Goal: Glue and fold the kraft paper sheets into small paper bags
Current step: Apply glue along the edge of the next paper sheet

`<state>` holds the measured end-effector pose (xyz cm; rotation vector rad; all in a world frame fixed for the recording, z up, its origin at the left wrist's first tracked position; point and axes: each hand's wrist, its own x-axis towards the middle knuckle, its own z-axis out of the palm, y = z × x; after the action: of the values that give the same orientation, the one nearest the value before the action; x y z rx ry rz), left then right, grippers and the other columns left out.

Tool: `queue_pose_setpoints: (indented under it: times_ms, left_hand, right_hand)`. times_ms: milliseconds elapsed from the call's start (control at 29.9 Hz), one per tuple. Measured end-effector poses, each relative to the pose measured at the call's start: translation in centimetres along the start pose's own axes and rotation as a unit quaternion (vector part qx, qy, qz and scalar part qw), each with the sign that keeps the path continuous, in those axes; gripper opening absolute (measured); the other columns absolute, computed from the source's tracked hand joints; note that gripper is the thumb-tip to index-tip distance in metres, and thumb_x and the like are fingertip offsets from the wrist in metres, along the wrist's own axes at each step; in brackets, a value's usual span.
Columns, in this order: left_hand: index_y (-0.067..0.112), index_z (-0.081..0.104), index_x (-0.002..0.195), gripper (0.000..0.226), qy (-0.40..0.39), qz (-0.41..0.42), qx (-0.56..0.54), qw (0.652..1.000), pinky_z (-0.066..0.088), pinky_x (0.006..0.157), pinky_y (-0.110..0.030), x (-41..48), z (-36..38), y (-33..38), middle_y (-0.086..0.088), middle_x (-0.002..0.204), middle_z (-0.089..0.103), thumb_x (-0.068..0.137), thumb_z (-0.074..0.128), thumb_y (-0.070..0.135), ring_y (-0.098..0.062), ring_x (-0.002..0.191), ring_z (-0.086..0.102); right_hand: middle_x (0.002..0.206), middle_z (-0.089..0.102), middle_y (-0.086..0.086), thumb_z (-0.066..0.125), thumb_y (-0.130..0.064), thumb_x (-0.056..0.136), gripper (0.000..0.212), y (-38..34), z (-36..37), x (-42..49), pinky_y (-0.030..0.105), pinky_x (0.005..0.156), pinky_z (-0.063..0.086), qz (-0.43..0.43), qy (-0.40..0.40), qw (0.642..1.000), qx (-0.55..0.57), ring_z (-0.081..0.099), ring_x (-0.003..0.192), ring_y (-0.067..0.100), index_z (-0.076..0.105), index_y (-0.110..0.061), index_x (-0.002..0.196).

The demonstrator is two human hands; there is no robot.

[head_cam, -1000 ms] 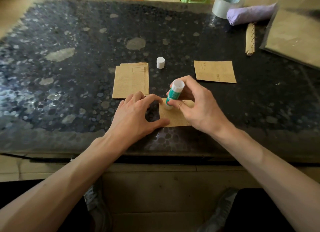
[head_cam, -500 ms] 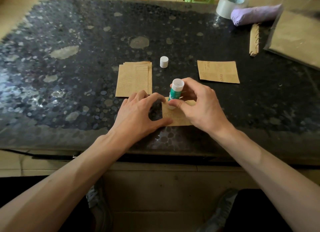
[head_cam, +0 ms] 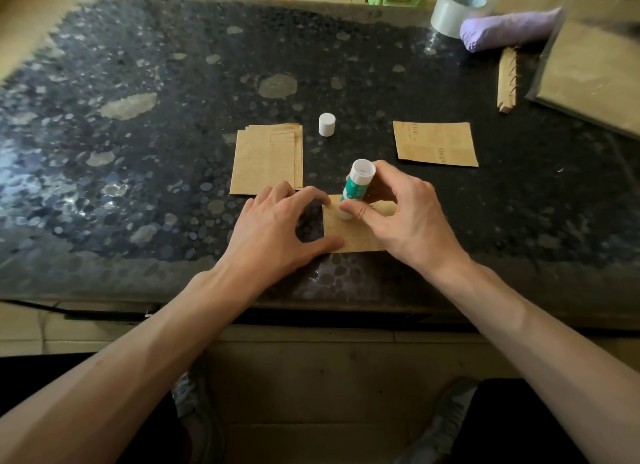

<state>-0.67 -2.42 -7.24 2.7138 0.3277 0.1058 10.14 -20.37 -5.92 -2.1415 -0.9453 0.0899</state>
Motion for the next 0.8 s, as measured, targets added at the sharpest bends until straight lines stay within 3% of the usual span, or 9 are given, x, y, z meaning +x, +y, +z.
queue_pose_setpoints:
  times_ms: [234,367,568,802]
  left_hand:
    - [0.048,0.049,0.129,0.066,-0.005,-0.004,0.002,1.0,0.037,0.09,-0.031,0.0,0.0,0.0,0.013,0.106,0.048,0.072,0.058,0.081,-0.012,0.107,0.047]
    - [0.048,0.049,0.129,0.066,-0.004,-0.006,0.006,1.0,0.036,0.09,-0.03,0.0,0.0,0.0,0.012,0.107,0.048,0.072,0.059,0.081,-0.012,0.107,0.047]
    - [0.049,0.05,0.128,0.066,-0.002,-0.004,0.001,1.0,0.035,0.09,-0.03,0.0,0.1,0.0,0.012,0.106,0.049,0.072,0.057,0.083,-0.011,0.106,0.047]
    - [0.049,0.05,0.128,0.066,-0.001,-0.003,-0.001,1.0,0.036,0.089,-0.029,0.0,0.1,-0.1,0.013,0.106,0.048,0.072,0.058,0.082,-0.01,0.106,0.047]
  right_hand:
    - [0.116,0.07,-0.006,0.074,-0.028,0.096,0.033,0.0,0.1,0.0,0.021,0.09,0.054,0.002,-0.014,1.0,-0.027,0.064,0.108,0.008,0.062,-0.017,0.125]
    - [0.117,0.069,-0.007,0.074,-0.028,0.096,0.034,0.2,-0.4,0.1,0.013,0.087,0.049,0.006,-0.029,0.999,-0.034,0.063,0.109,0.009,0.062,-0.019,0.126]
    - [0.107,0.067,-0.012,0.076,-0.04,0.094,0.032,0.2,-0.9,0.1,0.01,0.08,0.048,0.003,-0.011,0.999,-0.049,0.061,0.099,0.004,0.062,-0.022,0.117]
    - [0.114,0.066,-0.017,0.073,-0.028,0.096,0.031,0.4,-1.8,0.3,0.003,0.079,0.041,0.024,-0.062,0.997,-0.041,0.058,0.105,0.0,0.062,-0.027,0.125]
